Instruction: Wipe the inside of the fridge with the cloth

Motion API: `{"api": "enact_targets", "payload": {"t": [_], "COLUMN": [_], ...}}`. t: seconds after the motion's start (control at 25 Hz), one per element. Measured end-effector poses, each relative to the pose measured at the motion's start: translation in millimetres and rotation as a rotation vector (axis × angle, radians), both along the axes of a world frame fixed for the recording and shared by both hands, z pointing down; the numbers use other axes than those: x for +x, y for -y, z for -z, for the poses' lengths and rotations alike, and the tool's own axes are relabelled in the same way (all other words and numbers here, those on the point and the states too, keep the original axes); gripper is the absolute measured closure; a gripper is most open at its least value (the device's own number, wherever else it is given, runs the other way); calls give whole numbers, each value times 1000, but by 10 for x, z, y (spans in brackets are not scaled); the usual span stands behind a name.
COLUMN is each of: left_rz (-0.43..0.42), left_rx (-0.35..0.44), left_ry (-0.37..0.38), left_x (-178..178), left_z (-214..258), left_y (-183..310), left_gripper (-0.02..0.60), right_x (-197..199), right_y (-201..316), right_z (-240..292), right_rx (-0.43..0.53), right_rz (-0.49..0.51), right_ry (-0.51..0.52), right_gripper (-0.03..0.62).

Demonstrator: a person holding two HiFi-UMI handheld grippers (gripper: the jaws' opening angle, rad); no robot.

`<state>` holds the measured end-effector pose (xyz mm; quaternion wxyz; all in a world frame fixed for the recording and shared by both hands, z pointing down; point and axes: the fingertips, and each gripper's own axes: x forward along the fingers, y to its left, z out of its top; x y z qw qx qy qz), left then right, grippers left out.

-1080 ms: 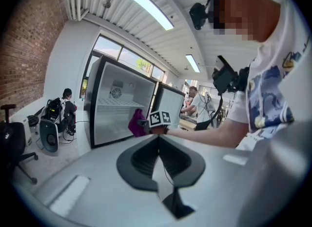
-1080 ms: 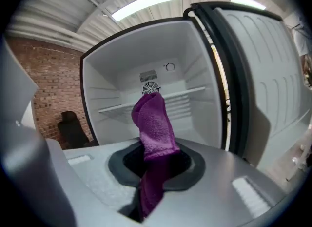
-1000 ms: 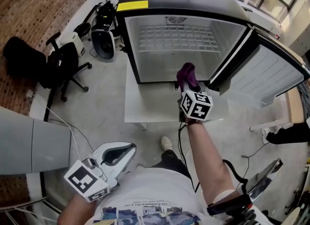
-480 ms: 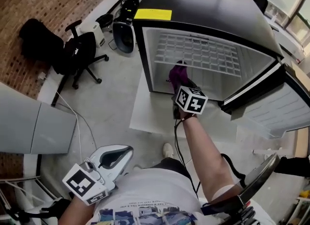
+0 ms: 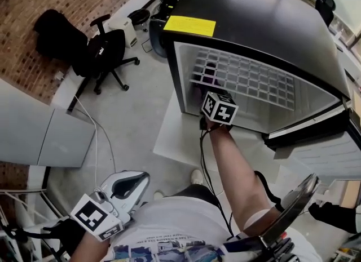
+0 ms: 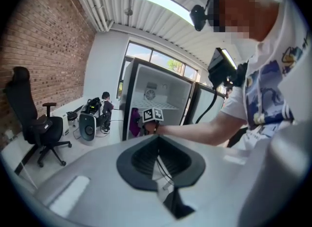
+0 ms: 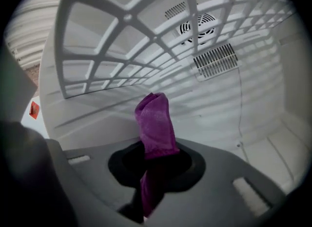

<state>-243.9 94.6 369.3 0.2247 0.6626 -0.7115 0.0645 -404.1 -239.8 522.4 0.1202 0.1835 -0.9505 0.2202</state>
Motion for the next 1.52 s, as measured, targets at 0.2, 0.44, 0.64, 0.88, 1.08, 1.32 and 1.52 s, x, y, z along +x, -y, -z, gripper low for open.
{"api": "enact_targets", "payload": {"t": [0.2, 0.44, 0.64, 0.88, 1.08, 1.32, 1.52], "left_rz": [32, 30, 17, -15, -61, -125, -181], "left_rx": [-20, -33, -52, -55, -47, -38, -33], "left_ry": [2, 11, 20, 21, 13, 10, 7], "left_x": [-84, -120, -146, -155, -122, -31, 27], "left_z": [-9, -4, -22, -16, -10, -9, 12], "left_y": [17, 153, 216, 320, 443, 592, 702], "left_gripper": [575, 575, 575, 575, 575, 575, 575], "right_x": [-163, -265, -208, -20, 237, 616, 956], "right_y": [90, 185, 332, 551, 771, 1034, 1255], "right_z": [-84, -275, -285, -312, -314, -314, -301], "right_rx": [-28, -70, -53, -45, -33, -26, -10], "right_rz": [-21, -31, -76, -129, -190, -270, -345], "right_ry": [2, -23, -29, -47, -61, -77, -98], "right_gripper": [542, 542, 542, 542, 542, 542, 542]}}
